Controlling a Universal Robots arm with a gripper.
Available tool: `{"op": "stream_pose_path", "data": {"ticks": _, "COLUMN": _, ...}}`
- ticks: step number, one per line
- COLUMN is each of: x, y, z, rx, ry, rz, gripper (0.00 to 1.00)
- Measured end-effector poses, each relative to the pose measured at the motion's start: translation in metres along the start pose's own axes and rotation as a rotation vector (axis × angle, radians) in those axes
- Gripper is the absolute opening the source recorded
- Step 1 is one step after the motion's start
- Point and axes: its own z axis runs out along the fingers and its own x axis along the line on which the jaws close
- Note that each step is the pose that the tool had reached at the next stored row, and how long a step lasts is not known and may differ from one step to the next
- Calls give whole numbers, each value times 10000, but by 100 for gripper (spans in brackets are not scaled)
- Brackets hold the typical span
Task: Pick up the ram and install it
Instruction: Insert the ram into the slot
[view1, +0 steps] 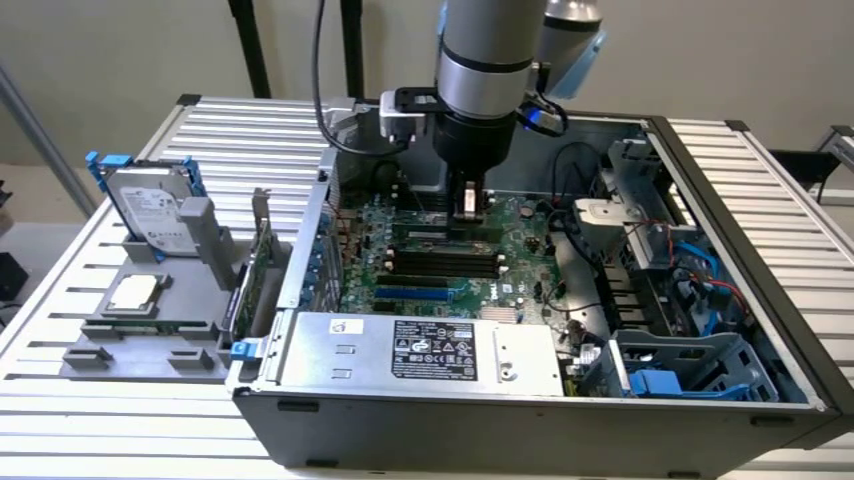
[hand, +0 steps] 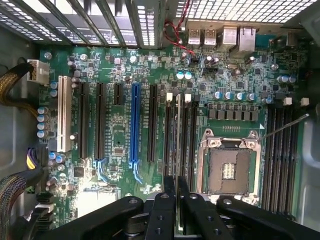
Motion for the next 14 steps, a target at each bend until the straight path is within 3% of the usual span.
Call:
{"op": "stream_pose_path", "data": {"ticks": 9, "x": 25, "y": -30, "z": 163, "rx": 1, "ry": 3, "rz": 14, "gripper": 14}}
{"op": "stream_pose_path", "data": {"ticks": 14, "x": 28, "y": -33, "z": 250, "rx": 1, "ry": 54, "rz": 28, "gripper": 14}}
